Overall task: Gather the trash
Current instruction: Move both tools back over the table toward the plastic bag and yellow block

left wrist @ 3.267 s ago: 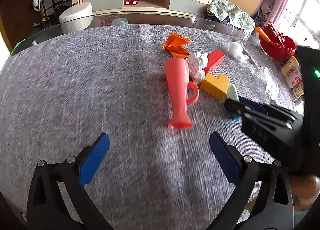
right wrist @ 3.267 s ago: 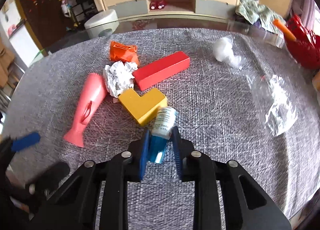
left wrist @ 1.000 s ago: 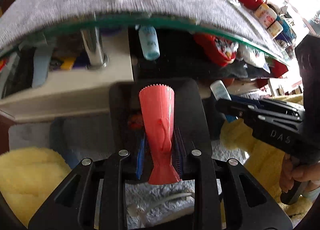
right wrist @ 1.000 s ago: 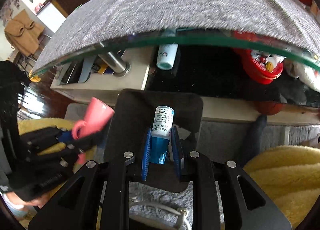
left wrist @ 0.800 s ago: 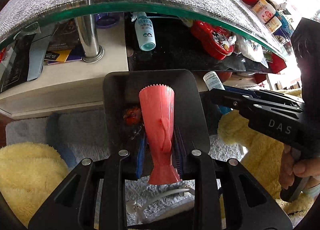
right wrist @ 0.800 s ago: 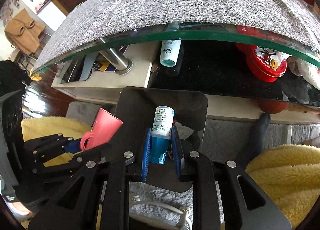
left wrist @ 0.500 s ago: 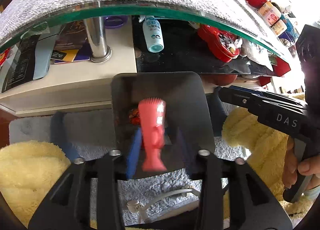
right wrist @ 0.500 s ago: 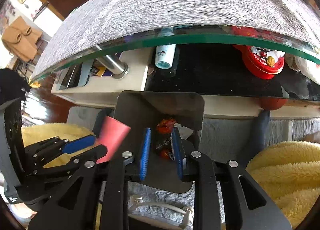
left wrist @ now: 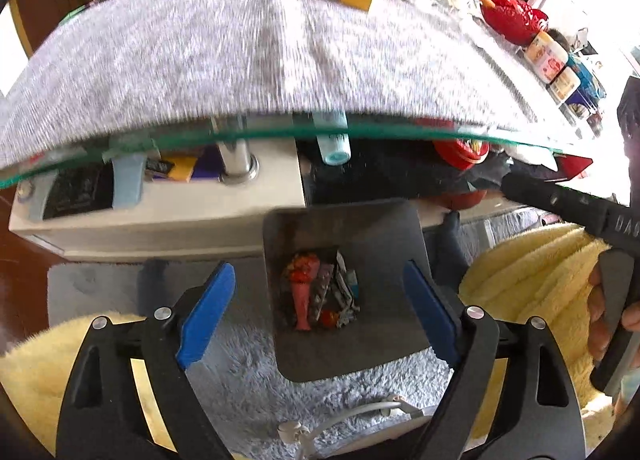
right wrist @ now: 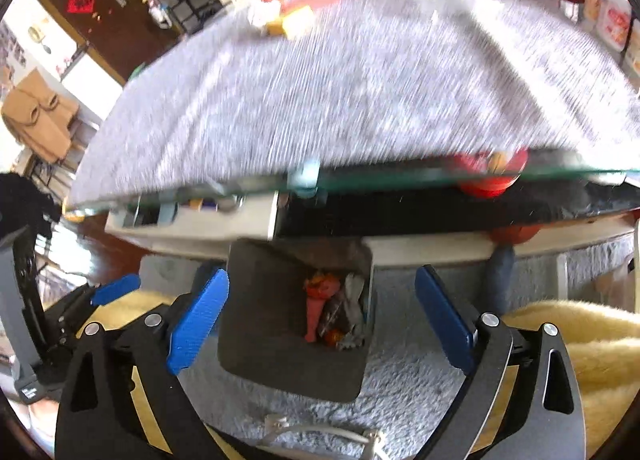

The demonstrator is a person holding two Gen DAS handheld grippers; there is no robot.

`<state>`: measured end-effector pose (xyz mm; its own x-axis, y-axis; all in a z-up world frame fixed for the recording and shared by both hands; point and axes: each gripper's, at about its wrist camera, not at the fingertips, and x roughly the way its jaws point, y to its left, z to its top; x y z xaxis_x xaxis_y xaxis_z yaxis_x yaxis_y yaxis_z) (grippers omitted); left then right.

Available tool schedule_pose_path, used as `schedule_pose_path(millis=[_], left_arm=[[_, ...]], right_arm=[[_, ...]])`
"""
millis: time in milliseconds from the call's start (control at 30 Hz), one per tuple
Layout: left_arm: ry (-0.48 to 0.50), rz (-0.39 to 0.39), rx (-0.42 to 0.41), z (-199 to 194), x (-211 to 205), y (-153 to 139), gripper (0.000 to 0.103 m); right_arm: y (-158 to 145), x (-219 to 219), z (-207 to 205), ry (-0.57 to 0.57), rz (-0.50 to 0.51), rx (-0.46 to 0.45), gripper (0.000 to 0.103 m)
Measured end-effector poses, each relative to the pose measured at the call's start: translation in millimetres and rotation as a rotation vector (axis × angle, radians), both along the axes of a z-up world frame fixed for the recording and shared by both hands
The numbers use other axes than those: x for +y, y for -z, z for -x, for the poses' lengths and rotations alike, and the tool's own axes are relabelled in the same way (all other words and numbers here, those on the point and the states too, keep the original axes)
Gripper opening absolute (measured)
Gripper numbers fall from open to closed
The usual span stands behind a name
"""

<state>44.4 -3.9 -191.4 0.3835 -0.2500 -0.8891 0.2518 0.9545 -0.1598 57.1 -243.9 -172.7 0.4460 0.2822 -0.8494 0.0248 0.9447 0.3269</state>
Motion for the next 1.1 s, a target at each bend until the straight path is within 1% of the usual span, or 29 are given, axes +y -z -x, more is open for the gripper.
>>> schedule_pose_path(millis=[133, 300, 567, 700, 833, 967, 1100], left_arm=[[-0.004, 0.004, -0.027, -10.2, -1.8, -15.8, 0.083], [-0.009, 0.041, -0.042, -31.7, -4.4, -30.0, 0.083], [0.034, 0.018, -0.052, -78.7, -30.3, -35.8, 0.083], [0.052, 0.030, -0.047, -108.0, -47.4, -36.9, 0.083], [0.067, 0.034, -0.066, -138.7, -64.8, -40.1, 0.083], [0.076, 0.048, -0.073, -166.5, -78.6, -39.8, 0.083], [0.088, 0.043, -0.065, -193.8, -91.1, -31.3, 0.080]], right_arm=[[-16.3, -19.6, -15.1, 0.057, 0.024, -0.031, 0.096], [-27.8, -44.0, -37.5, 0.121, 0.061, -0.055, 0.097], [-36.1, -73.7, -84.2, 0.185, 0.121, -0.079, 0.097], [-40.2, -85.8, -107.2, 0.198, 0.146, -0.096, 0.097], [-39.7, -90.1, -131.7, 0.187, 0.185, -0.095, 0.097], [-37.6, -94.0, -153.2, 0.184, 0.189, -0.097, 0.097], [-36.8, -97.5, -171.8, 0.181, 0.193, -0.107, 0.097]])
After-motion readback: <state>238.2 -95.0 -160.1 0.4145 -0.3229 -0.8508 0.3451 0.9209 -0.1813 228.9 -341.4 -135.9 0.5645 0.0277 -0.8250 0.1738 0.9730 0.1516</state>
